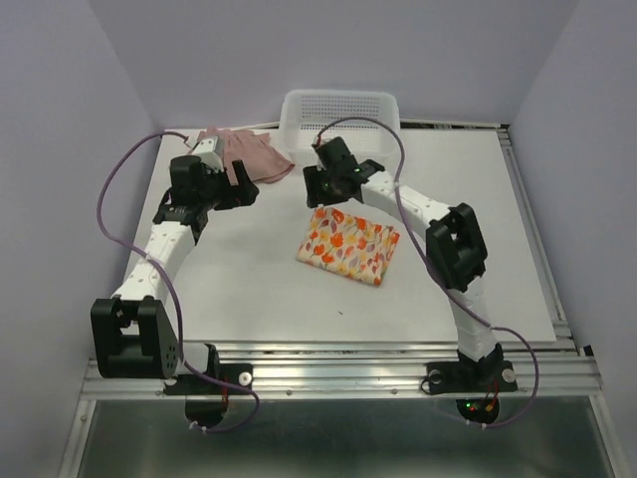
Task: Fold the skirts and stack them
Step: Fold the skirt, then neatly place the folded skirt to the corner
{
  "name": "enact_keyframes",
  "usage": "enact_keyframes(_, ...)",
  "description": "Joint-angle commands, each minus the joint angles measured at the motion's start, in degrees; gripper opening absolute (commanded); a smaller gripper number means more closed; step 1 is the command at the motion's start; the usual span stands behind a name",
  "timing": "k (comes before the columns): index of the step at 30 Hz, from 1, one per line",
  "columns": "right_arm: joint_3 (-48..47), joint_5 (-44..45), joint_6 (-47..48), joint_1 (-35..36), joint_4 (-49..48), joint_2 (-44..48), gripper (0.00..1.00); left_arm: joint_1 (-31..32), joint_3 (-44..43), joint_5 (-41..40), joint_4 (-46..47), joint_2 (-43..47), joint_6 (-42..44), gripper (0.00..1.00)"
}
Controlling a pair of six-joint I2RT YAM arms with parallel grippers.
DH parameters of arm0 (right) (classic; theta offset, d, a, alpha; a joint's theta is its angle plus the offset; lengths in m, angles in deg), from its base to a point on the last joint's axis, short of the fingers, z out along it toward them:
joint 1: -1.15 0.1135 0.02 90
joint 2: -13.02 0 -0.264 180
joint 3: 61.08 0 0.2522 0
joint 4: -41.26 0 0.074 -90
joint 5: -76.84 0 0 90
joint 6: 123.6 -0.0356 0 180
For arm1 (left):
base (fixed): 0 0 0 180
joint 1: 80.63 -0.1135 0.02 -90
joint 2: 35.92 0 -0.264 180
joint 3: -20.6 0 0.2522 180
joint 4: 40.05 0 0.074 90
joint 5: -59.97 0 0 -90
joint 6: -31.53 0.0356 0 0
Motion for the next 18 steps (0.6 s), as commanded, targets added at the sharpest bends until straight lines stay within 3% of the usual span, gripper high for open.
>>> enact_keyframes(1, -3.4, 19.3, -3.9, 4.3, -0.3, -2.9, 0.61, 0.1, 0.8, -5.4, 1.2, 2.8, -2.6, 0.98)
enact_keyframes(8, -5.0, 24.3, -1.4, 5.9, -1.4, -8.2, 0.63, 0.2, 2.9, -4.4, 2.0, 3.7, -2.8, 0.99)
enact_keyframes(18, -5.1, 18.3, -1.4, 5.9, -0.6, -12.2, 0.58, 2.6, 8.2, -3.4, 2.0, 5.0, -1.7, 0.99)
